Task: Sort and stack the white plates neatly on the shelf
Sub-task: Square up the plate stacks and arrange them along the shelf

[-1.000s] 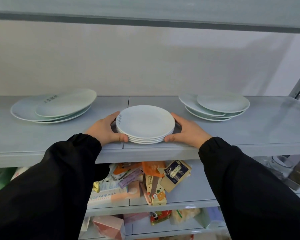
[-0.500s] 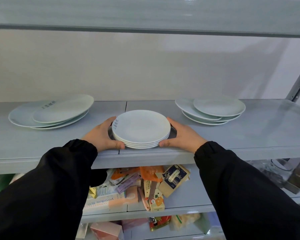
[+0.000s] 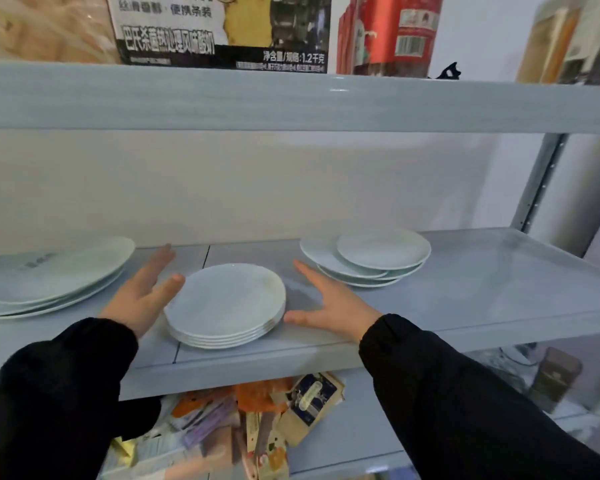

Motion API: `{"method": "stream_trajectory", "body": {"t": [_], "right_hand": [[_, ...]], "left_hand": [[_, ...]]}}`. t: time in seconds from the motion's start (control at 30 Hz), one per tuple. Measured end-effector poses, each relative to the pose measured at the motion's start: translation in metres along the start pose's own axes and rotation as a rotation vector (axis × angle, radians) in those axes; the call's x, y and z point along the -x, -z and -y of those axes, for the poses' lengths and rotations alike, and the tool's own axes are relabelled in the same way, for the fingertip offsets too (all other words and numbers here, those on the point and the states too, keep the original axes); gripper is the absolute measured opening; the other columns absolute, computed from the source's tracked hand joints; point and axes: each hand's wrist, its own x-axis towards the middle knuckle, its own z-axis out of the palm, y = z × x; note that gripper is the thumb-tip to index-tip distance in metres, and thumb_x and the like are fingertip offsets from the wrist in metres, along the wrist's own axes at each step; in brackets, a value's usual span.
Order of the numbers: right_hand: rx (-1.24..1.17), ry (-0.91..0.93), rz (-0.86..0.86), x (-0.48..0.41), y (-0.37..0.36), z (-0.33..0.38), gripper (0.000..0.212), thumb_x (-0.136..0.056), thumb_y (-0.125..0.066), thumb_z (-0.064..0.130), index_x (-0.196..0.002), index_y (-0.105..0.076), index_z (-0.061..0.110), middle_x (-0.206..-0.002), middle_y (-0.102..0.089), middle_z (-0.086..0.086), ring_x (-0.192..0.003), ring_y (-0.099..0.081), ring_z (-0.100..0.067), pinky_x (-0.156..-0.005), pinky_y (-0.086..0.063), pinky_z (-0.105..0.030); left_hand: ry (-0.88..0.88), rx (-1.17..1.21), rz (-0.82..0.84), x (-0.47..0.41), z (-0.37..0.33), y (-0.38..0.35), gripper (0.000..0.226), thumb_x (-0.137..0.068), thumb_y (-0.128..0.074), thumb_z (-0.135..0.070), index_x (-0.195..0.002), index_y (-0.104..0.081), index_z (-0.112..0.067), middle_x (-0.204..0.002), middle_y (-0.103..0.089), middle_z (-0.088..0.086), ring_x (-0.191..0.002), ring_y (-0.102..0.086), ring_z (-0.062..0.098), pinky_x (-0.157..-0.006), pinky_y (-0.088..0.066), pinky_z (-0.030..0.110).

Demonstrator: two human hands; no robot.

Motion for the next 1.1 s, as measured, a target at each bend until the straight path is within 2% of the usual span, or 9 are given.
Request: {"method": "stream_trajectory", "body": {"t": [0.07,0.23,0.43,0.6,0.7,0.87,0.97,1.03,1.1], "right_hand": [[-0.012,0.050,-0.036,0.003,0.020,-0.004,0.104,-0.074,-0.075,0.064,-0.158,-0.021,0.034,-0.164,-0.023,0.014,-0.148,-0.021,-0.002,-0.120,-0.022,-0.027],[0.007,0.110,-0.124,0.006,0.082,-0.018,0.104,-0.070,-0.072,0.066,-0.157,-0.024,0.035,-0.162,-0.028,0.015,-0.146,-0.024,0.002,-0.115,-0.020,-0.016],[0.057,0.016,-0.161,0.012,0.147,-0.069,0.097,-0.080,-0.078,0.048,-0.157,-0.021,0.038,-0.164,-0.023,0.014,-0.150,-0.016,-0.002,-0.121,-0.018,-0.028],[-0.012,-0.074,-0.169,0.014,0.181,-0.126,0.100,-0.078,-0.077,0.054,-0.158,-0.018,0.041,-0.164,-0.016,0.017,-0.150,-0.011,0.001,-0.120,-0.016,-0.028],[-0.018,-0.116,-0.148,0.010,0.191,-0.156,0.108,-0.074,-0.078,0.059,-0.159,-0.015,0.037,-0.166,-0.014,0.015,-0.151,-0.011,-0.001,-0.122,-0.015,-0.031],[-0.041,-0.146,-0.096,-0.003,0.198,-0.188,0.108,-0.080,-0.078,0.049,-0.161,-0.010,0.025,-0.166,-0.009,0.010,-0.152,-0.008,-0.006,-0.117,-0.012,-0.023],[-0.071,-0.127,-0.105,-0.008,0.198,-0.198,0.096,-0.083,-0.078,0.045,-0.158,-0.022,0.024,-0.156,-0.031,0.017,-0.143,-0.029,0.001,-0.111,-0.022,-0.016],[-0.135,-0.089,-0.098,-0.011,0.196,-0.201,0.072,-0.085,-0.078,0.038,-0.146,-0.039,0.032,-0.137,-0.051,0.025,-0.117,-0.048,0.019,-0.098,-0.036,-0.007],[-0.204,-0.064,-0.082,-0.015,0.189,-0.203,0.063,-0.085,-0.079,0.034,-0.139,-0.047,0.035,-0.127,-0.059,0.025,-0.108,-0.053,0.021,-0.087,-0.041,-0.003]], "left_hand": [[-0.044,-0.052,-0.032,-0.011,-0.024,-0.008,0.086,-0.068,-0.044,-0.088,-0.144,-0.028,-0.051,-0.151,-0.033,-0.022,-0.139,-0.032,0.009,-0.116,-0.025,0.041],[-0.120,-0.033,-0.052,-0.034,-0.083,-0.049,0.089,-0.071,-0.045,-0.078,-0.149,-0.027,-0.040,-0.153,-0.031,-0.017,-0.139,-0.029,0.004,-0.113,-0.024,0.032],[-0.124,-0.027,0.027,-0.061,-0.125,-0.111,0.106,-0.064,-0.044,-0.086,-0.152,-0.025,-0.030,-0.155,-0.027,-0.016,-0.140,-0.028,0.007,-0.110,-0.023,0.027],[-0.049,-0.046,0.053,-0.077,-0.144,-0.161,0.109,-0.064,-0.040,-0.084,-0.154,-0.018,-0.027,-0.158,-0.022,-0.010,-0.143,-0.024,0.012,-0.111,-0.019,0.027],[0.017,-0.114,0.067,-0.085,-0.143,-0.187,0.100,-0.078,-0.041,-0.081,-0.155,-0.014,-0.024,-0.160,-0.016,-0.006,-0.146,-0.018,0.013,-0.111,-0.014,0.027],[0.167,-0.232,0.116,-0.093,-0.128,-0.218,0.092,-0.083,-0.037,-0.072,-0.155,-0.009,-0.023,-0.161,-0.013,-0.003,-0.147,-0.017,0.017,-0.114,-0.014,0.033],[0.229,-0.253,0.106,-0.096,-0.115,-0.233,0.086,-0.089,-0.036,-0.068,-0.155,-0.010,-0.020,-0.161,-0.014,0.000,-0.147,-0.017,0.019,-0.115,-0.014,0.034],[0.223,-0.260,0.078,-0.099,-0.109,-0.242,0.081,-0.093,-0.037,-0.062,-0.155,-0.010,-0.017,-0.161,-0.015,0.002,-0.147,-0.018,0.019,-0.116,-0.014,0.033],[0.218,-0.250,0.055,-0.101,-0.107,-0.250,0.079,-0.095,-0.039,-0.058,-0.155,-0.011,-0.016,-0.161,-0.016,0.002,-0.146,-0.019,0.019,-0.115,-0.015,0.031]]}}
